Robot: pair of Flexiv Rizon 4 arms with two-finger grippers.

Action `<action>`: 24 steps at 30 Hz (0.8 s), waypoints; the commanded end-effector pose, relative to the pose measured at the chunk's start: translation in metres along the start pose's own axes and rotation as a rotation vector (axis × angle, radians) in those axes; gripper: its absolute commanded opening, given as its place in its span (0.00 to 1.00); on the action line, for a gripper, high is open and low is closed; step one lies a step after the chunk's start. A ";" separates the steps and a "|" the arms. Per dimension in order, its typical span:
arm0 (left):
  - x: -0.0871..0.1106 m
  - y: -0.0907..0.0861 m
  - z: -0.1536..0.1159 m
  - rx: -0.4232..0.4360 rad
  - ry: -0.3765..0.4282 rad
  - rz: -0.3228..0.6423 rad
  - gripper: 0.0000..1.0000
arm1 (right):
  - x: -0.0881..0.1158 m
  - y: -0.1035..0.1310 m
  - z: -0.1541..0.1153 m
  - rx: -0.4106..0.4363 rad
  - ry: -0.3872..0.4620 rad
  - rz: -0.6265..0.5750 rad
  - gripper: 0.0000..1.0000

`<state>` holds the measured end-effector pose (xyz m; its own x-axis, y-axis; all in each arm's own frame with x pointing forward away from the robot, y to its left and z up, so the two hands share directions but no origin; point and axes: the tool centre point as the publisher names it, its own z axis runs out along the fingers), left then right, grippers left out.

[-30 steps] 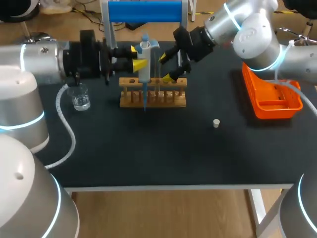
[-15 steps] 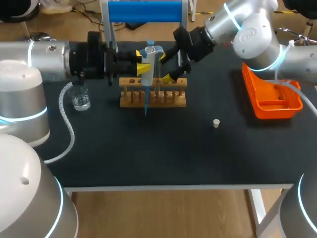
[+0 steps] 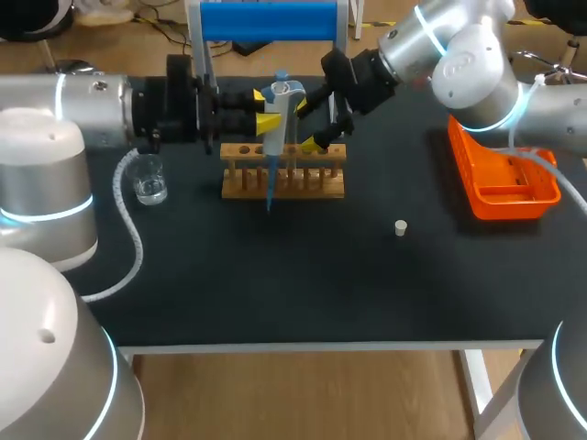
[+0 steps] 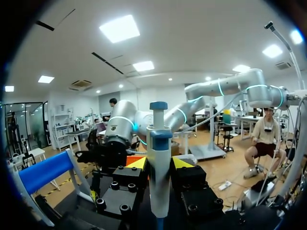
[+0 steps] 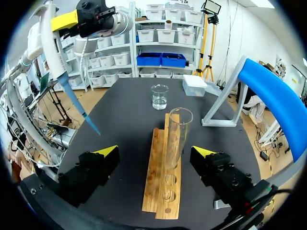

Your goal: Invert the test tube, pick up the pipette, mount the tip to pipette, aspirate from beaker and dispense into the tube, eject the tip, return the pipette, and cap with the stopper.

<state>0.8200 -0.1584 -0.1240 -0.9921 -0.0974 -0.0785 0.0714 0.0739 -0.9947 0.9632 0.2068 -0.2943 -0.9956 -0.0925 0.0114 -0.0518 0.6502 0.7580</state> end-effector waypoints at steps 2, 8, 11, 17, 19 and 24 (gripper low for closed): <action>0.004 -0.001 0.000 0.000 -0.017 -0.001 0.00 | -0.001 0.000 0.000 0.003 0.003 0.001 1.00; 0.004 -0.001 0.000 0.000 -0.017 -0.001 0.00 | -0.001 0.000 0.000 0.003 0.003 0.001 1.00; 0.004 -0.001 0.000 0.000 -0.017 -0.001 0.00 | -0.001 0.000 0.000 0.003 0.003 0.001 1.00; 0.004 -0.001 0.000 0.000 -0.017 -0.001 0.00 | 0.006 -0.002 -0.012 0.013 -0.035 0.000 1.00; 0.004 -0.001 0.000 0.000 -0.017 -0.001 0.00 | 0.011 -0.003 -0.020 0.016 -0.059 0.005 1.00; 0.004 -0.001 0.000 0.000 -0.017 -0.001 0.00 | 0.026 -0.009 -0.051 -0.023 -0.105 0.038 1.00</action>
<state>0.8167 -0.1582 -0.1238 -0.9909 -0.1099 -0.0775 0.0694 0.0754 -0.9947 0.9649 0.1857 -0.2817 -0.9999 -0.0162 0.0011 -0.0097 0.6489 0.7608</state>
